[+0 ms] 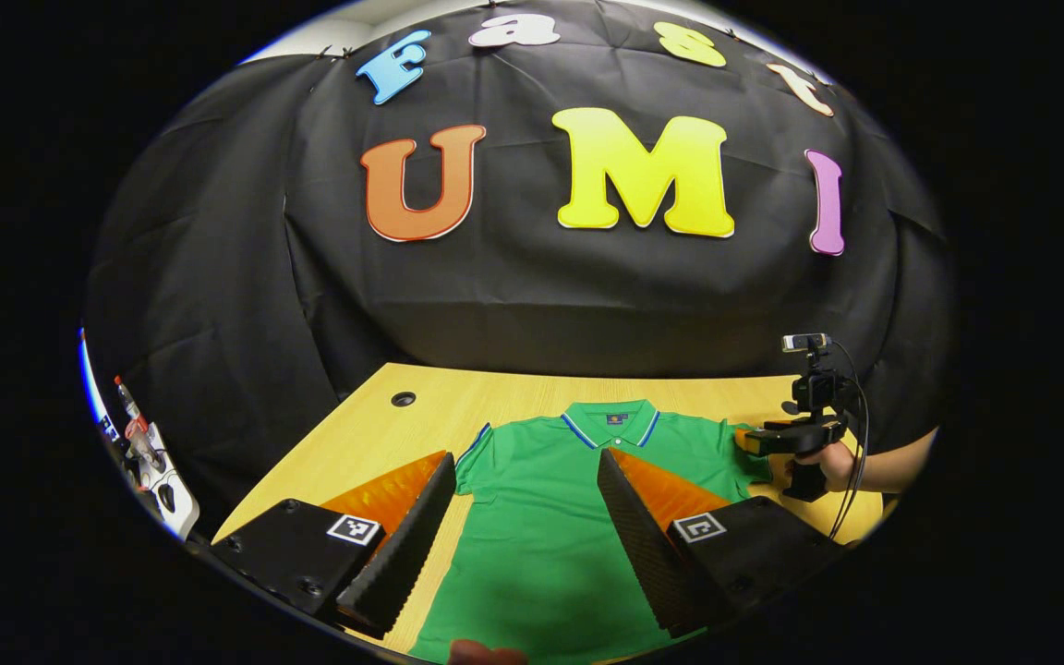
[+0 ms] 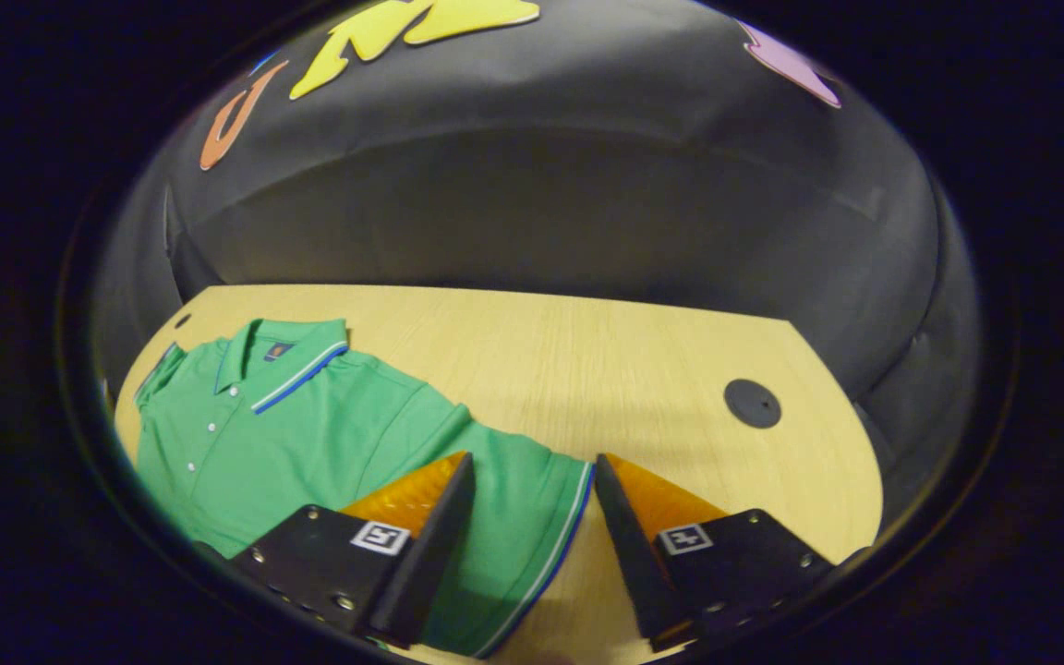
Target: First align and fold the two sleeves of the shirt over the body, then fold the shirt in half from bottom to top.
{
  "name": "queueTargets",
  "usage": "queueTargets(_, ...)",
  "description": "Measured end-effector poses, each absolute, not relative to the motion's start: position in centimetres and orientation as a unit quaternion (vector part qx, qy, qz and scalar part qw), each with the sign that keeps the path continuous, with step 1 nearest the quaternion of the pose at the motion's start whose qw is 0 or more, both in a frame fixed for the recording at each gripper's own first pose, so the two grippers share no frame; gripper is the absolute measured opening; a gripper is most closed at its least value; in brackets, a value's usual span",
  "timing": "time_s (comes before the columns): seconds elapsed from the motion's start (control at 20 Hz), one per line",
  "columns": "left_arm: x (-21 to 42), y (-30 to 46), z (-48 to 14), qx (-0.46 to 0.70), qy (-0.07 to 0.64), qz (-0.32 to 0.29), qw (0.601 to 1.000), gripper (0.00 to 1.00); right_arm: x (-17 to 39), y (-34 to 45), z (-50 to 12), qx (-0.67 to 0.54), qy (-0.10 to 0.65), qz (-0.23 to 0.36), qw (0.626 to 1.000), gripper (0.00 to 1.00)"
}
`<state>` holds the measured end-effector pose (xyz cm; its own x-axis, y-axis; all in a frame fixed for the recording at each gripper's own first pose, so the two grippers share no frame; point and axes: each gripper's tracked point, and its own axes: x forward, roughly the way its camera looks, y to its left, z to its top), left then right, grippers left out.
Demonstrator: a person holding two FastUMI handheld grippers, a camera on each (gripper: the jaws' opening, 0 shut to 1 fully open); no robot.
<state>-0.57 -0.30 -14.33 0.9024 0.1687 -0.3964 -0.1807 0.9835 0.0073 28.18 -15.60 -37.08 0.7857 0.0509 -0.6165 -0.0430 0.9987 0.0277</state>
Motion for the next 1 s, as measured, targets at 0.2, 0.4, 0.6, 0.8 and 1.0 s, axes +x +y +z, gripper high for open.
queueTargets(0.2, -0.4, -0.5, -14.1, -0.010, 0.201, 0.083, 0.976, 0.99, 28.2, -15.3, -36.9, -0.012, 0.329, 0.031, 0.944, 0.33)
queueTargets(0.4, -0.6, 0.2, -13.8, -0.009, 0.196, 0.082, 0.977, 0.99, 28.3, -14.8, -36.2, -0.026, 0.339, 0.031, 0.940, 0.02)
queueTargets(0.6, -1.3, 1.1, -14.1, -0.023, 0.195, 0.089, 0.976, 0.99, 27.8, -14.6, -33.6, -0.007, 0.323, 0.025, 0.946, 0.01)
queueTargets(0.8, -1.8, 1.8, -14.1, -0.034, 0.190, 0.092, 0.977, 0.99, 27.3, -14.2, -31.6, -0.009, 0.319, 0.021, 0.947, 0.05)
queueTargets(1.0, -2.2, 2.9, -13.8, -0.037, 0.180, 0.093, 0.979, 0.99, 26.9, -13.1, -29.2, -0.001, 0.311, 0.012, 0.950, 0.00)
